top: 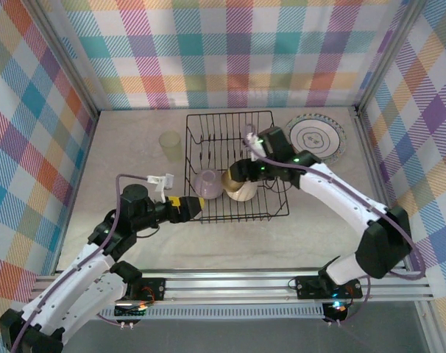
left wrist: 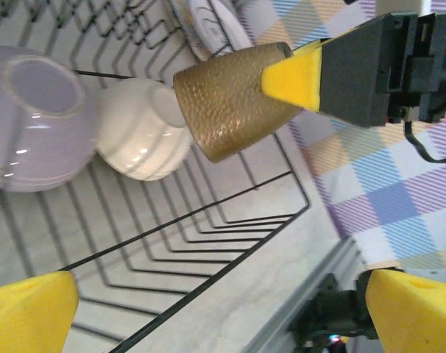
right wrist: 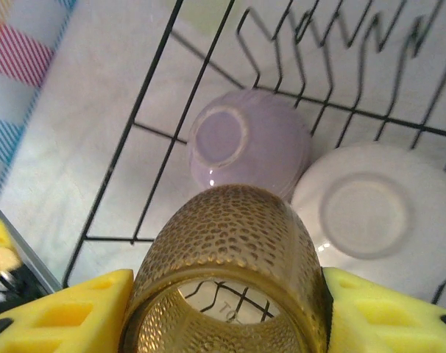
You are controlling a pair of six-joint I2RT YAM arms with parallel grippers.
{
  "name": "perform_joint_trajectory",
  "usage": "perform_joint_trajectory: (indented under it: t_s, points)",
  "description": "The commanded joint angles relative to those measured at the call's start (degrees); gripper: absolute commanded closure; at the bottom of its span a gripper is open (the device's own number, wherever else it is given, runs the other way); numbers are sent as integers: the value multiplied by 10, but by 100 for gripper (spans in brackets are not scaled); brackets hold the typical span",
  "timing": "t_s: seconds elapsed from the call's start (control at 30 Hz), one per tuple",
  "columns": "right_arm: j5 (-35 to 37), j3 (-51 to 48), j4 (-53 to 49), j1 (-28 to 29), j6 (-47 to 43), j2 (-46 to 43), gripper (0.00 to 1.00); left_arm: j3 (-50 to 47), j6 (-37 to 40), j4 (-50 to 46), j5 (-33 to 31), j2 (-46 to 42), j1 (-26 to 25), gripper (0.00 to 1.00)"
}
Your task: Unload the mixed dishes from the dish rack
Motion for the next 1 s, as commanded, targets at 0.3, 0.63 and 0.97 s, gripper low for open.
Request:
perform_joint_trajectory:
  t_s: [0.3, 0.63, 0.97]
  points:
    - [-304, -173, 238, -173, 215, -104, 68, -7, -126, 342, 111, 172, -25, 2]
    - [-388, -241, 350, -190, 297, -112, 67, 36, -152, 436, 107, 284, -79, 9]
    - [-421, -273, 378, -191, 316, -117, 67, 62, -180, 520, 96, 351, -108, 18]
